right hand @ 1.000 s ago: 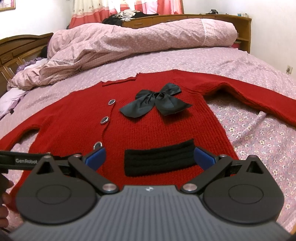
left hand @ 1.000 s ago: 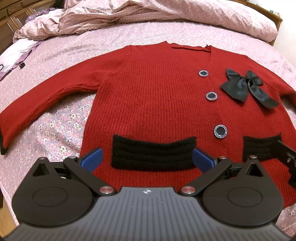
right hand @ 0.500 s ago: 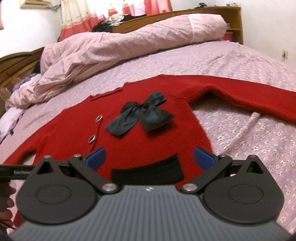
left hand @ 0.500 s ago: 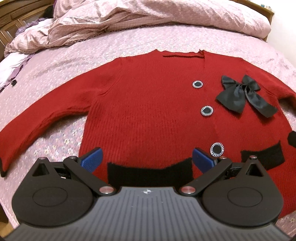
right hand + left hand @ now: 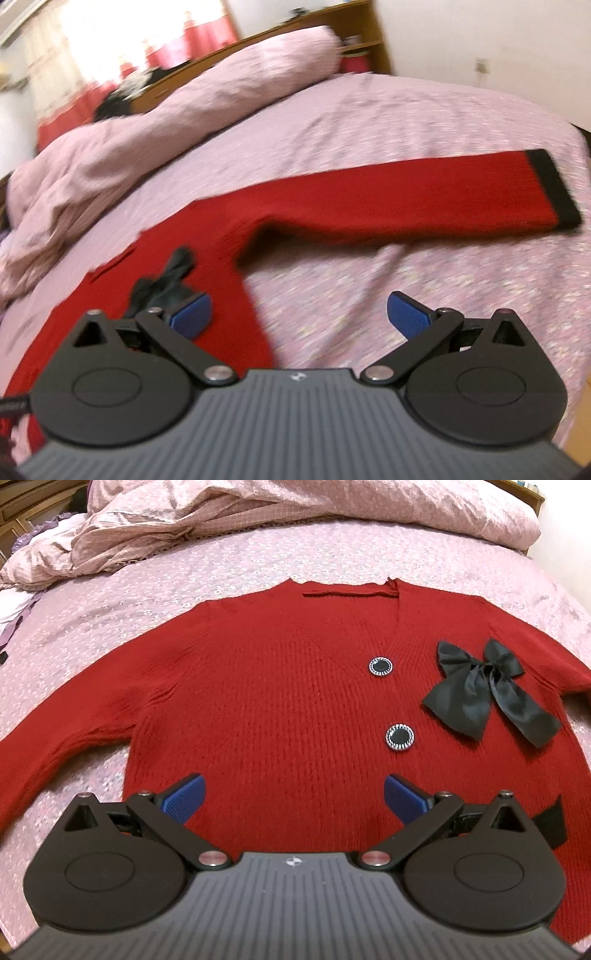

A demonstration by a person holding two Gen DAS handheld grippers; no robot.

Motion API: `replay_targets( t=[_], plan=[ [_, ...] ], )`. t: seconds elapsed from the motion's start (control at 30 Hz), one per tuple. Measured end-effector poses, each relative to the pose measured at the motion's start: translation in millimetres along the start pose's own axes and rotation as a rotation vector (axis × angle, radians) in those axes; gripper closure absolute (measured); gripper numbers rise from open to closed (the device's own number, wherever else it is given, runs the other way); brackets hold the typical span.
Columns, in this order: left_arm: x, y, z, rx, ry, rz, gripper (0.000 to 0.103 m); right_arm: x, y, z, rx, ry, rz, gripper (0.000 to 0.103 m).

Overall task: Fold small clothes
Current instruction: 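Move the right gripper to the black-cuffed sleeve end and grasp it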

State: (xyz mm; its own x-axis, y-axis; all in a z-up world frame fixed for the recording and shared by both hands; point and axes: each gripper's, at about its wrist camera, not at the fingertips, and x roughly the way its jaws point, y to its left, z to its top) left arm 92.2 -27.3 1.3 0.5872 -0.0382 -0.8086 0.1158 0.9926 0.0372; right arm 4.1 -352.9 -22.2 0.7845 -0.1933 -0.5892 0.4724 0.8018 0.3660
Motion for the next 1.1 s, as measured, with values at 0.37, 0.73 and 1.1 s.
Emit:
replay_targets(
  t=[0.37, 0.73, 1.1],
  plan=[
    [37.4, -2.5, 4.9, -0.042, 0.093, 0.006, 0.000, 27.1, -76.8, 26.0, 0.216, -0.038, -0.121, 0.000],
    [41.4, -3.6, 2.4, -0.041, 0.095, 0.009, 0.000, 47.5, -101.1, 32.0, 0.283, -0.043, -0.123, 0.000],
    [42.8, -0.3, 0.3, -0.048, 0.077, -0.008, 0.000, 58.8, -116.5, 45.7, 0.364, -0.098, -0.124, 0.000]
  ],
)
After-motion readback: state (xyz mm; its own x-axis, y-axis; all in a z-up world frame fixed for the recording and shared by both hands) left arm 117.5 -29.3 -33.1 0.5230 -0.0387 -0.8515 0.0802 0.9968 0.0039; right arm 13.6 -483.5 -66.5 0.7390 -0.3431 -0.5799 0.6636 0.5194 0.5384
